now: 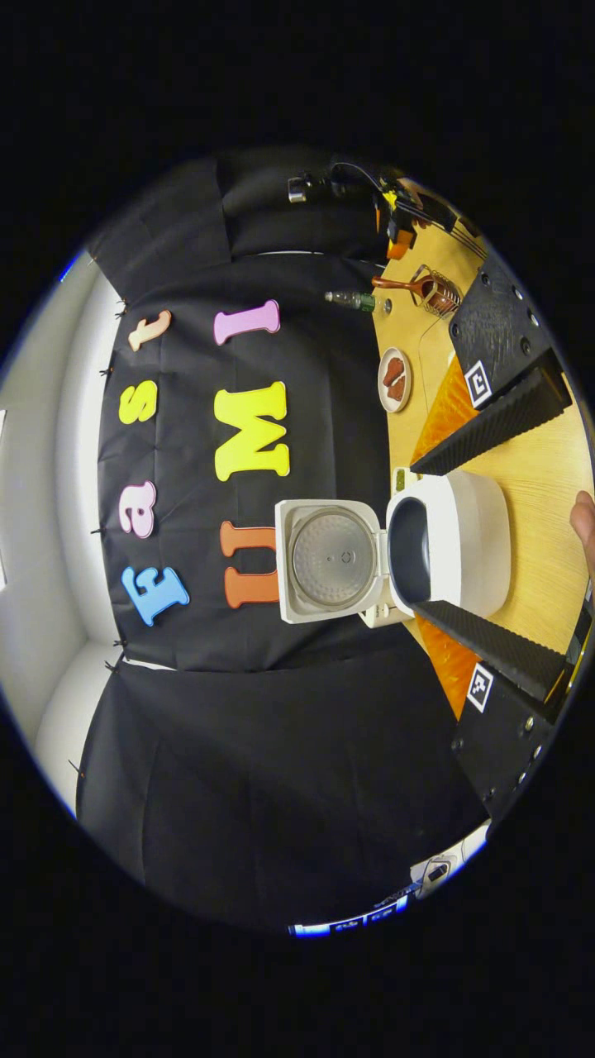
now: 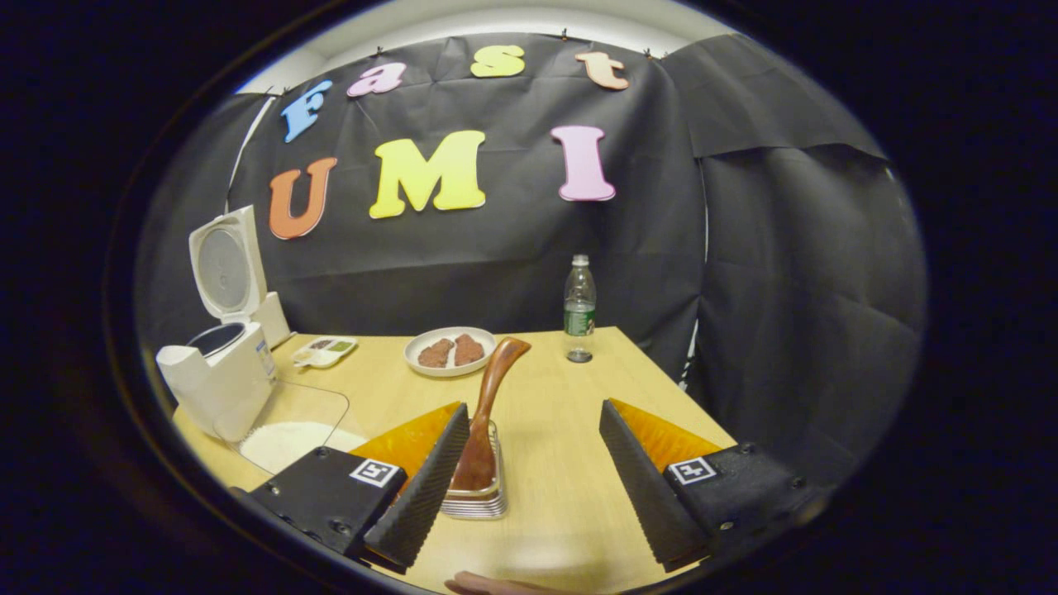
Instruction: Close the left gripper, press the button to open the rice cooker; take a wooden spoon from the chopstick holder with the right hand, scoop a spoonful of rice and pour it into the rice cooker, then put the wooden spoon back into the chopstick holder.
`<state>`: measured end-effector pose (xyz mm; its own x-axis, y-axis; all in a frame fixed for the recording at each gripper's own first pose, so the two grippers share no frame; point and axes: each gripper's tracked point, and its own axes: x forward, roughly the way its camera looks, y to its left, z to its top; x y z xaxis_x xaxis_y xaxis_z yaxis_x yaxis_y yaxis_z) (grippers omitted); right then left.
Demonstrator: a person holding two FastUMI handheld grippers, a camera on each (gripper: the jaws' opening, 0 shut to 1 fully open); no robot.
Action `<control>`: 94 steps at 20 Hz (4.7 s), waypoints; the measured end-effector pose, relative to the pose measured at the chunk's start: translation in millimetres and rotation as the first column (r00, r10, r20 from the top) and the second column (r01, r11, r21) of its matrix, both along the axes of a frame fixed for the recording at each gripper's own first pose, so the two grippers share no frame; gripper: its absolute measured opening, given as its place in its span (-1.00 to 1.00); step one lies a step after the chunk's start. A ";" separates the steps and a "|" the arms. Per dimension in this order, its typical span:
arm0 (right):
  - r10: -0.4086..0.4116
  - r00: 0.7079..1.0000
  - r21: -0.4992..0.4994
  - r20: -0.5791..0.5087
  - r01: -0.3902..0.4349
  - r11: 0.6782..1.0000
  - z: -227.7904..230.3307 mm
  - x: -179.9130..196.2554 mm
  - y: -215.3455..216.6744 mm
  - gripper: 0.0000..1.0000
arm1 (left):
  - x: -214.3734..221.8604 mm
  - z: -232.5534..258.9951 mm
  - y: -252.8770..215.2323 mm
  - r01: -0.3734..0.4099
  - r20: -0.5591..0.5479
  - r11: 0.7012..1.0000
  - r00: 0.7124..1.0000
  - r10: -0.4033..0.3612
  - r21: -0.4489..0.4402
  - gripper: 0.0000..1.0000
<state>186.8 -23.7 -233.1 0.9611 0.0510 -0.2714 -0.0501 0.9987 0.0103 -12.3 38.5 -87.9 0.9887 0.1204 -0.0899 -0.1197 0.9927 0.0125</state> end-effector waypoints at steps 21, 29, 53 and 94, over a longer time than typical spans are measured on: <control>0.182 0.971 0.307 -0.156 -0.128 0.943 -22.9 74.8 35.3 -0.66 | -58.2 -40.8 -40.0 0.104 -0.034 0.993 0.994 -0.106 -0.057 0.92; 0.115 0.993 0.166 0.009 -0.114 0.979 68.3 25.7 46.3 -0.82 | -99.9 -24.1 -25.7 0.106 0.026 0.992 0.994 -0.105 -0.065 0.91; 0.189 0.982 0.073 -0.013 -0.187 0.980 -23.4 -11.6 280.2 -0.80 | -121.0 -42.7 14.0 0.106 0.010 0.994 0.994 -0.106 -0.016 0.91; 0.427 0.899 0.995 -0.098 0.084 0.050 36.0 26.4 192.0 -0.82 | -81.5 -33.2 11.5 0.094 0.001 0.993 0.996 -0.094 -0.074 0.92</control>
<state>213.2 168.3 -197.1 0.7514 0.6582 -0.0454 0.0437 0.0191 0.9989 -93.8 50.0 -121.1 0.9950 0.0201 -0.0978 -0.0261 0.9978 -0.0606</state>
